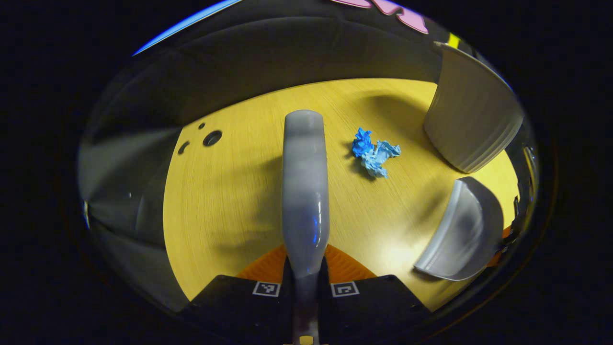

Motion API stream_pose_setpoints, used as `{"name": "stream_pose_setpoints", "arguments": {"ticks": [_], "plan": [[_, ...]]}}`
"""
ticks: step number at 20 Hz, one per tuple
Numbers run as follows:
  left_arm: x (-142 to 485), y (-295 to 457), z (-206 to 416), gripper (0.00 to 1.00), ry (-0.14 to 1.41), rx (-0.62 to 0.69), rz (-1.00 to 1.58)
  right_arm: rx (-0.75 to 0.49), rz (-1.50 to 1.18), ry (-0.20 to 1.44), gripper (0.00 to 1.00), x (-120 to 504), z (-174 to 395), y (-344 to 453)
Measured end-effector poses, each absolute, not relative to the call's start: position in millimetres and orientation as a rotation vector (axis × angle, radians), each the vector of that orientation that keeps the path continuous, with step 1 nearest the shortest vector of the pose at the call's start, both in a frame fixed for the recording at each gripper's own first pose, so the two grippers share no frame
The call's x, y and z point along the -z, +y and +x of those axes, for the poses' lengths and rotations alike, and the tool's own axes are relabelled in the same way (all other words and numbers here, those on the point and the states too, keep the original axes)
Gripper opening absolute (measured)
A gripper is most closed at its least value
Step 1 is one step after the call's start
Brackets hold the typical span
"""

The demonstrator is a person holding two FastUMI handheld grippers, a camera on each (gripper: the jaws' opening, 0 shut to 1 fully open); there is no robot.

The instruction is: Pick up the small broom and dustpan from the desktop, sweep the trash into the dustpan with the broom, and then empty the trash into the garbage bin.

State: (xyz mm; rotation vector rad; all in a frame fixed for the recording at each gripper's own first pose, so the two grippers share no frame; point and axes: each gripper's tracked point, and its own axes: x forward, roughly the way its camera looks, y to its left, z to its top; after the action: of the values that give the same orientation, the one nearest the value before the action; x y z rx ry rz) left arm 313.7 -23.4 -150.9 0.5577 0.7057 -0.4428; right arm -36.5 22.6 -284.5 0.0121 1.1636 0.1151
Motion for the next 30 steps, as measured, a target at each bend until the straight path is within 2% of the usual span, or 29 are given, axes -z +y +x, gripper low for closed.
{"name": "stream_pose_setpoints", "arguments": {"ticks": [7, 14, 18, 19, 23, 30], "plan": [[145, -73, 396, 0.24, 0.626, 0.573, 0.988, -0.148, -0.012, 1.158, 0.33, 283, -42, 14], [164, -117, 396, 0.24, 0.621, 0.817, 1.194, -0.13, 0.001, 1.149, 0.33, 284, -39, 8], [174, -122, 371, 0.27, 0.665, 0.924, 1.23, -0.127, 0.004, 1.146, 0.33, 281, -36, 8], [175, -118, 364, 0.25, 0.681, 0.946, 1.221, -0.128, 0.001, 1.145, 0.33, 283, -36, 8], [195, -117, 298, 0.25, 0.758, 1.039, 1.173, -0.13, -0.003, 1.139, 0.33, 285, -36, 8], [226, -115, 193, 0.25, 0.885, 1.123, 1.081, -0.128, -0.011, 1.122, 0.33, 292, -39, 8]]}}
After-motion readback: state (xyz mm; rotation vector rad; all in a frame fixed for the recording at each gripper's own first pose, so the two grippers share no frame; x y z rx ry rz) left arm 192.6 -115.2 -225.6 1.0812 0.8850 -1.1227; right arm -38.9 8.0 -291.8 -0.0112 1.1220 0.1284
